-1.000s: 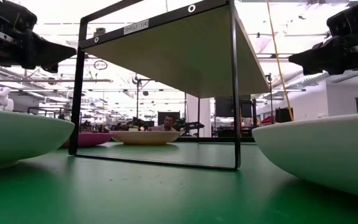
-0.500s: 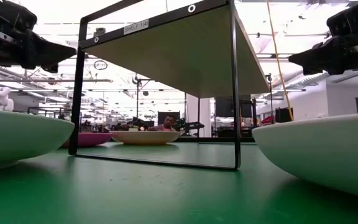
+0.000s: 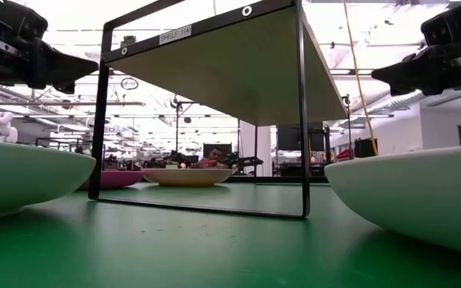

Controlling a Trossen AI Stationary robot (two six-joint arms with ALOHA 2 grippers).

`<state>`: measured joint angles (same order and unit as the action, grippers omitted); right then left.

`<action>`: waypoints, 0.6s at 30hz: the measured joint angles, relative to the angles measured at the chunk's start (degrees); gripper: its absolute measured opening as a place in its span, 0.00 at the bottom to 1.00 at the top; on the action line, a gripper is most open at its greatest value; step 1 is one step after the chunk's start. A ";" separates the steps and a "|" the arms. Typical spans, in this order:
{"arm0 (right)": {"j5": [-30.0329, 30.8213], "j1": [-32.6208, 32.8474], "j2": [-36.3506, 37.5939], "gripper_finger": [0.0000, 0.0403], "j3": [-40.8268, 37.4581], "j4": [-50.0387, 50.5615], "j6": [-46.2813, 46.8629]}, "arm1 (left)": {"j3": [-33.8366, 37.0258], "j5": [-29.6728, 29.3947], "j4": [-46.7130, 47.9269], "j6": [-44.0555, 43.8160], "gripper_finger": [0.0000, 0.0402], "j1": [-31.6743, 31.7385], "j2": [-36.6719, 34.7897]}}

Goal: Place and stack plates onto a shelf
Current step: Put the top purple plate on the shelf

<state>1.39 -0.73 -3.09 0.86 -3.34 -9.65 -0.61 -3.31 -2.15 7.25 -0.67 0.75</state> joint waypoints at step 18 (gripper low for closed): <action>0.10 0.06 -8.45 0.00 20.32 7.91 4.75 | 0.01 0.00 0.02 0.13 0.00 0.00 -0.02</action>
<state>1.49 -0.67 -11.54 21.18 4.57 -4.91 -0.60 -3.31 -2.13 7.38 -0.67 0.74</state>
